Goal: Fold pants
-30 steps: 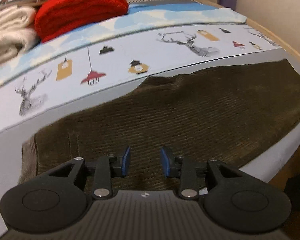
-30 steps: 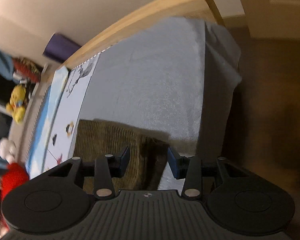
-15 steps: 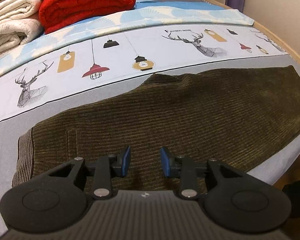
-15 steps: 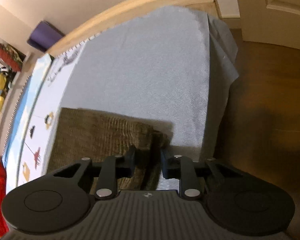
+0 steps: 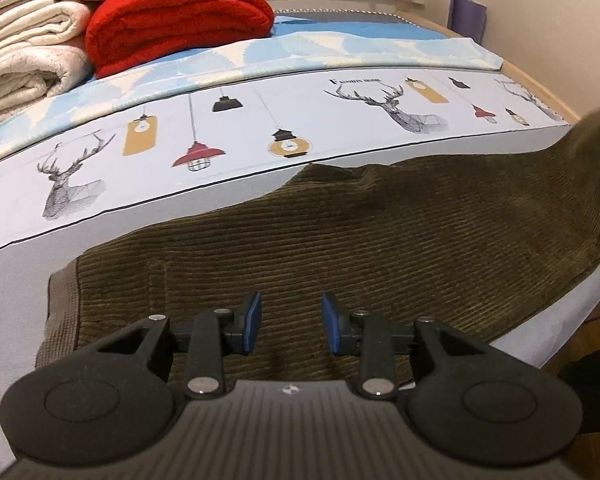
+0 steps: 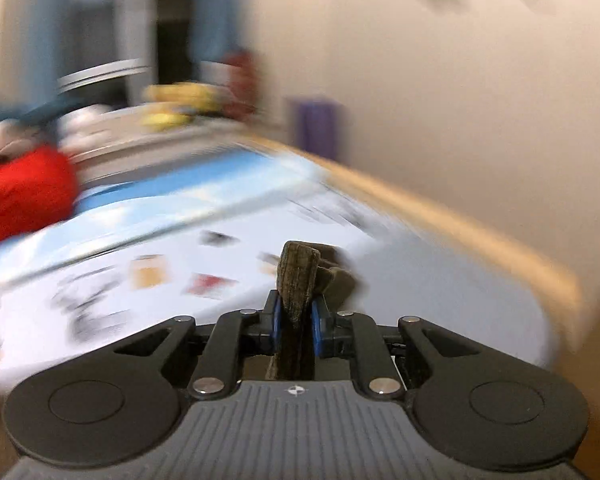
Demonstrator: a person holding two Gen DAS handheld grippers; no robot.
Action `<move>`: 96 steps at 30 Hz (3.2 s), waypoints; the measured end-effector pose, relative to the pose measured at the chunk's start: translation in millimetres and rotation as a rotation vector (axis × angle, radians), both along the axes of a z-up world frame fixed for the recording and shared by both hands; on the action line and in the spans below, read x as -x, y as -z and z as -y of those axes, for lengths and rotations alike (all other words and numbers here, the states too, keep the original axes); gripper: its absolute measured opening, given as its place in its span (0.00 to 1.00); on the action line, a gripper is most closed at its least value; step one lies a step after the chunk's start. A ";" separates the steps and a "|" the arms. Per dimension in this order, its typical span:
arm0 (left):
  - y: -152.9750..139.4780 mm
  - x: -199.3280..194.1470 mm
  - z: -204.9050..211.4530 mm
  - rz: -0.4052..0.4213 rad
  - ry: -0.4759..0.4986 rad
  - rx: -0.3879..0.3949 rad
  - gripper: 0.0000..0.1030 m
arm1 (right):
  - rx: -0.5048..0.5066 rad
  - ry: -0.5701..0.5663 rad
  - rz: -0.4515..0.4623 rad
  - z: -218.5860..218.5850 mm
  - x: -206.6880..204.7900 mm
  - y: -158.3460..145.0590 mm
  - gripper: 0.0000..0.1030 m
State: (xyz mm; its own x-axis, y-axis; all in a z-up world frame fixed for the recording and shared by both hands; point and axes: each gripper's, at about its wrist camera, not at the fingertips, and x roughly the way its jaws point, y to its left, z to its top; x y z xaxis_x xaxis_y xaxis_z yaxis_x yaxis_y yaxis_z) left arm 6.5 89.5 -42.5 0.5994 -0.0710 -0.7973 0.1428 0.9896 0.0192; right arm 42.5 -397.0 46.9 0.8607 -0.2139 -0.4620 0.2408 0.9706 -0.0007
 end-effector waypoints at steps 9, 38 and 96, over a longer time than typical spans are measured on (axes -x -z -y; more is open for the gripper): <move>-6.2 10.2 -29.1 0.000 -0.050 0.021 0.36 | 0.283 -0.722 -0.131 -251.8 56.7 66.9 0.16; 1.7 4.7 -28.2 -0.038 -0.060 0.015 0.36 | 0.112 -0.885 -0.374 -285.3 51.0 122.8 0.11; 73.5 34.8 -192.2 -0.216 -0.797 0.453 0.86 | -0.276 -0.399 -0.167 -81.3 17.0 31.7 0.54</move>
State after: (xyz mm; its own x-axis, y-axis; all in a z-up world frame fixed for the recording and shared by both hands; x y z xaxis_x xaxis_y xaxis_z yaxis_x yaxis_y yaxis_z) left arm -28.4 281.7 -116.0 0.4474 -0.0341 -0.8937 -0.6245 0.7034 -0.3395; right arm 25.4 -315.7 15.3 0.7598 0.2658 -0.5934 -0.1298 0.9563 0.2621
